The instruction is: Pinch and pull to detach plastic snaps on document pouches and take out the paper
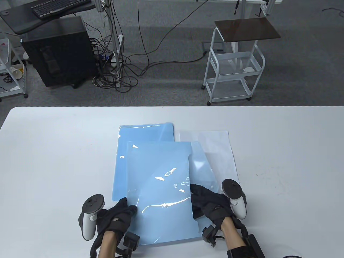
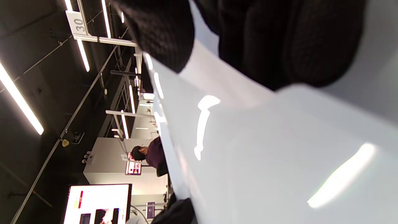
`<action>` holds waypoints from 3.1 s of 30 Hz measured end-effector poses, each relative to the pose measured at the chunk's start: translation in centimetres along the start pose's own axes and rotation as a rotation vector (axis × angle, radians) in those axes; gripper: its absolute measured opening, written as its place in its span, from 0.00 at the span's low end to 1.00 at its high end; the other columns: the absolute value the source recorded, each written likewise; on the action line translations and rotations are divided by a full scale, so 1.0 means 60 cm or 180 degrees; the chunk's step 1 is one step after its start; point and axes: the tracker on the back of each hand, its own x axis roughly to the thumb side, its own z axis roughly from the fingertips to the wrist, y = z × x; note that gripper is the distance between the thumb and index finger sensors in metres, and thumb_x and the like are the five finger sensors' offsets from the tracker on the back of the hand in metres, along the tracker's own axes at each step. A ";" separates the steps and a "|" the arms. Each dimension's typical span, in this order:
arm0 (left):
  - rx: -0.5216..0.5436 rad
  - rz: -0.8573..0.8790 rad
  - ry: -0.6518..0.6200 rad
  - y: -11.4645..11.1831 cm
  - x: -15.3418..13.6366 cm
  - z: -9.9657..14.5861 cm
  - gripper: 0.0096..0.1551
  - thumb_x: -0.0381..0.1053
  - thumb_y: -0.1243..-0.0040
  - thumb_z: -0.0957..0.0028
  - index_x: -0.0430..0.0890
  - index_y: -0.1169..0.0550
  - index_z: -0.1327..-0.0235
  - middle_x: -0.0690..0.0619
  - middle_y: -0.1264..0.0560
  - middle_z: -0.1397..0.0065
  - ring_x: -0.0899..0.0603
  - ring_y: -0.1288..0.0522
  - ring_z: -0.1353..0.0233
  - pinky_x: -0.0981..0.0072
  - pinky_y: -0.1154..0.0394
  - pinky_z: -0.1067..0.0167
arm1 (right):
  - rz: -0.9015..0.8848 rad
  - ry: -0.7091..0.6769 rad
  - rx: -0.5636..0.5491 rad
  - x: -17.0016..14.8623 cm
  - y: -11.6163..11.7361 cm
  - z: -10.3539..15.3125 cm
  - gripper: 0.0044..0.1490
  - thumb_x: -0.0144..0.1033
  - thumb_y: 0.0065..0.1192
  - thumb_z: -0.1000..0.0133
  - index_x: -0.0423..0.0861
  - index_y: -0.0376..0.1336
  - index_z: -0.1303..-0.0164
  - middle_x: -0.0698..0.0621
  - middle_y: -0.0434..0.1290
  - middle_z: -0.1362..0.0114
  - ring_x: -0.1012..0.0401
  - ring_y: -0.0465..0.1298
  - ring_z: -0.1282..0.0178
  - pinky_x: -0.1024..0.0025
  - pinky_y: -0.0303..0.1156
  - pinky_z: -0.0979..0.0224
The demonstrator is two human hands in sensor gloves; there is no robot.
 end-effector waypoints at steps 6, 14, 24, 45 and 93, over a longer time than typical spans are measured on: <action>0.0034 -0.0019 -0.0021 0.001 0.000 0.000 0.28 0.42 0.44 0.40 0.43 0.35 0.27 0.50 0.22 0.32 0.39 0.16 0.42 0.50 0.19 0.45 | 0.0344 0.0122 -0.0327 0.002 0.013 0.001 0.31 0.31 0.73 0.44 0.37 0.67 0.32 0.44 0.85 0.43 0.46 0.86 0.51 0.52 0.83 0.53; 0.0108 -0.0054 -0.0031 0.000 0.004 0.004 0.27 0.42 0.44 0.40 0.43 0.34 0.27 0.50 0.21 0.34 0.41 0.15 0.44 0.51 0.17 0.48 | 0.1016 0.0102 -0.1121 0.041 0.010 0.028 0.28 0.28 0.71 0.44 0.35 0.68 0.33 0.41 0.85 0.46 0.47 0.86 0.58 0.54 0.84 0.60; 0.0253 -0.0071 0.0054 0.027 0.000 0.010 0.26 0.41 0.45 0.41 0.42 0.33 0.28 0.48 0.20 0.36 0.41 0.14 0.48 0.53 0.17 0.51 | 0.1362 0.0482 -0.1471 0.078 -0.080 0.072 0.32 0.23 0.69 0.44 0.31 0.64 0.29 0.38 0.83 0.42 0.50 0.86 0.63 0.59 0.84 0.65; 0.0322 0.0088 0.0230 0.048 -0.008 0.014 0.27 0.40 0.46 0.42 0.40 0.32 0.29 0.47 0.18 0.40 0.43 0.14 0.55 0.55 0.17 0.57 | 0.1247 0.0395 -0.2524 0.149 -0.307 0.166 0.29 0.21 0.61 0.42 0.40 0.64 0.27 0.39 0.81 0.38 0.48 0.84 0.58 0.55 0.82 0.59; 0.0076 0.0083 0.0256 0.043 0.003 -0.001 0.27 0.41 0.47 0.41 0.40 0.33 0.28 0.47 0.18 0.41 0.42 0.14 0.55 0.55 0.17 0.56 | 0.1801 0.0784 -0.2064 0.048 -0.272 -0.079 0.34 0.25 0.61 0.40 0.33 0.58 0.23 0.32 0.77 0.33 0.42 0.82 0.54 0.47 0.81 0.57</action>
